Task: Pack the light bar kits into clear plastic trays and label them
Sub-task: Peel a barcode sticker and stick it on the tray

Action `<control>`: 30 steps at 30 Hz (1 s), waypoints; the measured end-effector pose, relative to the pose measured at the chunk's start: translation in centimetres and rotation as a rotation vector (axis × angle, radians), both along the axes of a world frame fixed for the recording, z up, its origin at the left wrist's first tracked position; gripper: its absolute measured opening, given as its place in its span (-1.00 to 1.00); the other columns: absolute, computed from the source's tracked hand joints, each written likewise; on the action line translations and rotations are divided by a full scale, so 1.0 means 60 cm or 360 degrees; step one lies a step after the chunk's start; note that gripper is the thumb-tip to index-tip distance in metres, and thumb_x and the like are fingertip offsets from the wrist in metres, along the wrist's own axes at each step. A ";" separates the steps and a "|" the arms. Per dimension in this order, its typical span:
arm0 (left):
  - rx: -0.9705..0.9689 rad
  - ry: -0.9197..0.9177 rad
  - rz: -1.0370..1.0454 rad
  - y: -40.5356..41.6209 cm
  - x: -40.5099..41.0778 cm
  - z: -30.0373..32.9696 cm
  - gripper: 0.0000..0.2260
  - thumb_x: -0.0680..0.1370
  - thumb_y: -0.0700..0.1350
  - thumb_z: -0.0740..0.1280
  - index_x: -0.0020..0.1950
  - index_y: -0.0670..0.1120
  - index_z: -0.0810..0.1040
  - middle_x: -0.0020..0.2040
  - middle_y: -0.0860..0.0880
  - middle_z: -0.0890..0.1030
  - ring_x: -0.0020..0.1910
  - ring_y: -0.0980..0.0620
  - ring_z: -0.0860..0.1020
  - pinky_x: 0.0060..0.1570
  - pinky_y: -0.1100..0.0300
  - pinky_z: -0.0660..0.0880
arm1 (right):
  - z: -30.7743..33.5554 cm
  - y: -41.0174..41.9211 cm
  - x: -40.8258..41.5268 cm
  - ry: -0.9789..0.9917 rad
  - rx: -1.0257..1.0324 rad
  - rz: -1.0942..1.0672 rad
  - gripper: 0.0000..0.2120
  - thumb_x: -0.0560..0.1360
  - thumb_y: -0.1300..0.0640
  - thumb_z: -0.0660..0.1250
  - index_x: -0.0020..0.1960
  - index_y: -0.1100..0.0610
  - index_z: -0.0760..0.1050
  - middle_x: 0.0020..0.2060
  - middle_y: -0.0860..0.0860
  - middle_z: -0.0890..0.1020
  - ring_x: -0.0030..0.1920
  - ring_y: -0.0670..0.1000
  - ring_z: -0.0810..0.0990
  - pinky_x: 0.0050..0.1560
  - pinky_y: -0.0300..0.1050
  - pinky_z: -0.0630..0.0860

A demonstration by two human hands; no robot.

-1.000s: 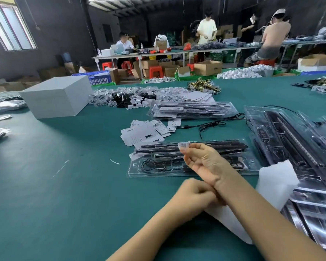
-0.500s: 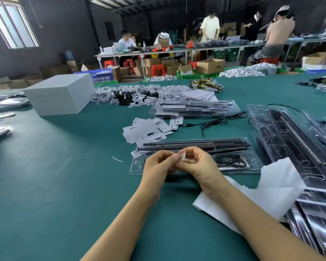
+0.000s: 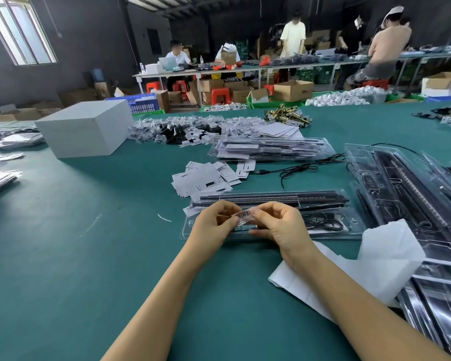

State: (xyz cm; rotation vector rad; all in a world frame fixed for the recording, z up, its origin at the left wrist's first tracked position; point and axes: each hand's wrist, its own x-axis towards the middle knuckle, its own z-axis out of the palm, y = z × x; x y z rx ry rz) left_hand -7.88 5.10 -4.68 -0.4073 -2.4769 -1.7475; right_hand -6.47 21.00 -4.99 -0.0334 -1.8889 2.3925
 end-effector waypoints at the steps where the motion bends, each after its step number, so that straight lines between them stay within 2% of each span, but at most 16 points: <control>1: -0.0018 0.0012 -0.0002 -0.002 -0.001 0.001 -0.76 0.51 -0.31 0.35 -0.07 0.05 0.57 -0.21 0.06 0.58 -0.24 0.11 0.51 -0.11 0.23 0.49 | -0.001 -0.001 -0.001 0.0036 0.0083 -0.0036 -0.93 0.46 0.26 0.44 -0.15 0.27 0.59 -0.31 0.04 0.66 -0.25 -0.06 0.65 -0.30 -0.15 0.61; 3: -0.0005 0.0018 0.0030 0.001 0.000 0.002 -0.73 0.50 -0.33 0.35 0.02 0.04 0.55 -0.14 0.02 0.57 -0.23 0.11 0.52 -0.06 0.22 0.50 | -0.002 -0.001 -0.002 0.0106 0.0266 -0.0108 -0.93 0.45 0.22 0.45 -0.17 0.23 0.61 -0.38 -0.03 0.64 -0.31 -0.12 0.61 -0.32 -0.21 0.58; 5: -0.0051 0.0067 0.0249 0.014 0.007 -0.001 -0.75 0.50 -0.32 0.33 0.10 -0.03 0.51 -0.06 -0.03 0.57 -0.20 0.09 0.55 -0.04 0.21 0.49 | -0.003 -0.001 -0.002 0.0120 0.0372 -0.0196 -0.91 0.44 0.17 0.46 -0.19 0.18 0.62 -0.40 -0.05 0.64 -0.41 -0.12 0.56 -0.38 -0.30 0.52; 7: -0.0395 0.0396 0.0579 0.028 0.019 -0.004 -0.80 0.48 -0.34 0.27 0.06 -0.15 0.54 -0.02 -0.09 0.57 -0.10 -0.05 0.54 -0.02 0.15 0.45 | -0.002 0.003 -0.005 0.0095 0.0395 -0.0300 -0.91 0.45 0.13 0.45 -0.20 0.14 0.62 -0.41 -0.08 0.64 -0.51 -0.13 0.49 -0.43 -0.35 0.45; 8: -0.0586 0.0618 0.0605 0.035 0.028 -0.003 -0.82 0.44 -0.33 0.26 -0.02 -0.19 0.57 -0.07 -0.12 0.57 -0.11 -0.12 0.52 -0.05 0.05 0.45 | -0.001 0.006 -0.007 0.0069 0.0363 -0.0356 -0.91 0.46 0.13 0.44 -0.20 0.12 0.62 -0.41 -0.10 0.64 -0.52 -0.15 0.48 -0.43 -0.35 0.45; 9: -0.0734 0.0805 0.0491 0.042 0.037 -0.001 -0.84 0.38 -0.30 0.26 -0.12 -0.18 0.60 -0.16 -0.12 0.57 -0.17 -0.17 0.51 -0.12 0.00 0.46 | 0.002 0.009 -0.011 0.0030 0.0279 -0.0414 -0.91 0.47 0.13 0.43 -0.20 0.11 0.62 -0.41 -0.11 0.63 -0.51 -0.17 0.49 -0.42 -0.33 0.46; 11: -0.0899 0.0985 -0.0038 0.055 0.056 0.003 -0.85 0.32 -0.22 0.28 -0.23 -0.12 0.65 -0.29 -0.08 0.55 -0.27 -0.14 0.48 -0.23 -0.01 0.46 | 0.009 0.017 -0.018 -0.0089 -0.0062 -0.0517 -0.90 0.50 0.15 0.40 -0.18 0.13 0.62 -0.38 -0.07 0.65 -0.43 -0.18 0.55 -0.42 -0.30 0.48; 13: -0.1019 0.0873 -0.0538 0.067 0.074 0.001 -0.81 0.38 -0.16 0.29 -0.11 -0.06 0.69 -0.28 -0.05 0.53 -0.24 -0.08 0.44 -0.21 0.02 0.44 | 0.018 0.027 -0.023 -0.0254 -0.0489 -0.0543 -0.89 0.53 0.15 0.36 -0.14 0.16 0.60 -0.34 -0.02 0.67 -0.37 -0.16 0.60 -0.43 -0.29 0.47; 14: -0.1054 0.0813 -0.0667 0.072 0.079 -0.003 -0.79 0.42 -0.14 0.31 -0.02 -0.03 0.68 -0.25 -0.05 0.50 -0.21 -0.07 0.42 -0.18 0.04 0.43 | 0.022 0.032 -0.025 -0.0317 -0.0666 -0.0522 -0.88 0.54 0.15 0.34 -0.12 0.17 0.59 -0.34 -0.02 0.66 -0.37 -0.15 0.60 -0.43 -0.29 0.46; 17: -0.1058 0.0796 -0.0729 0.078 0.078 -0.016 -0.77 0.51 -0.01 0.38 0.14 0.03 0.66 -0.20 -0.01 0.42 -0.17 -0.01 0.38 -0.17 0.15 0.35 | 0.034 0.048 -0.029 -0.0414 -0.0894 -0.0394 -0.88 0.55 0.16 0.32 -0.07 0.20 0.58 -0.35 -0.01 0.59 -0.38 -0.11 0.53 -0.42 -0.29 0.43; 21: -0.1040 0.0637 -0.0723 0.077 0.069 -0.020 -0.74 0.51 0.09 0.38 0.17 0.08 0.64 -0.21 0.04 0.36 -0.16 0.07 0.33 -0.11 0.16 0.37 | 0.049 0.040 -0.032 -0.0539 -0.0545 -0.0139 -0.89 0.50 0.19 0.36 -0.03 0.23 0.59 -0.43 -0.01 0.51 -0.43 -0.11 0.43 -0.48 -0.29 0.38; 23: -0.1013 0.0592 -0.0739 0.078 0.071 -0.021 -0.74 0.51 0.09 0.38 0.17 0.09 0.63 -0.20 0.03 0.41 -0.12 0.05 0.37 -0.06 0.13 0.41 | 0.053 0.015 -0.037 -0.0529 -0.0261 0.0005 -0.91 0.48 0.20 0.38 -0.07 0.23 0.58 -0.46 -0.03 0.49 -0.50 -0.13 0.41 -0.53 -0.30 0.36; 25: -0.0968 0.0576 -0.0759 0.077 0.070 -0.022 -0.76 0.51 0.06 0.38 0.14 0.05 0.63 -0.12 -0.02 0.51 -0.04 0.02 0.43 -0.01 0.12 0.42 | 0.057 -0.016 -0.045 -0.0446 0.0021 0.0078 -0.92 0.48 0.18 0.39 -0.13 0.20 0.60 -0.46 -0.04 0.49 -0.50 -0.12 0.41 -0.49 -0.29 0.38; 27: -0.0912 0.0631 -0.0785 0.073 0.068 -0.022 -0.82 0.50 -0.01 0.39 0.03 -0.05 0.65 -0.10 -0.08 0.58 -0.05 -0.04 0.47 -0.07 0.11 0.44 | 0.059 -0.041 -0.055 -0.0319 0.0206 0.0128 -0.90 0.49 0.17 0.39 -0.18 0.18 0.59 -0.44 -0.03 0.50 -0.43 -0.10 0.43 -0.39 -0.27 0.39; 30: -0.0895 0.0701 -0.0812 0.070 0.068 -0.023 -0.81 0.47 -0.09 0.40 -0.24 -0.20 0.56 -0.29 -0.15 0.56 -0.28 -0.08 0.42 -0.28 0.12 0.37 | 0.048 -0.057 -0.064 -0.0266 0.0103 0.0306 -0.90 0.51 0.21 0.36 -0.13 0.24 0.58 -0.41 0.01 0.51 -0.40 -0.07 0.43 -0.43 -0.27 0.35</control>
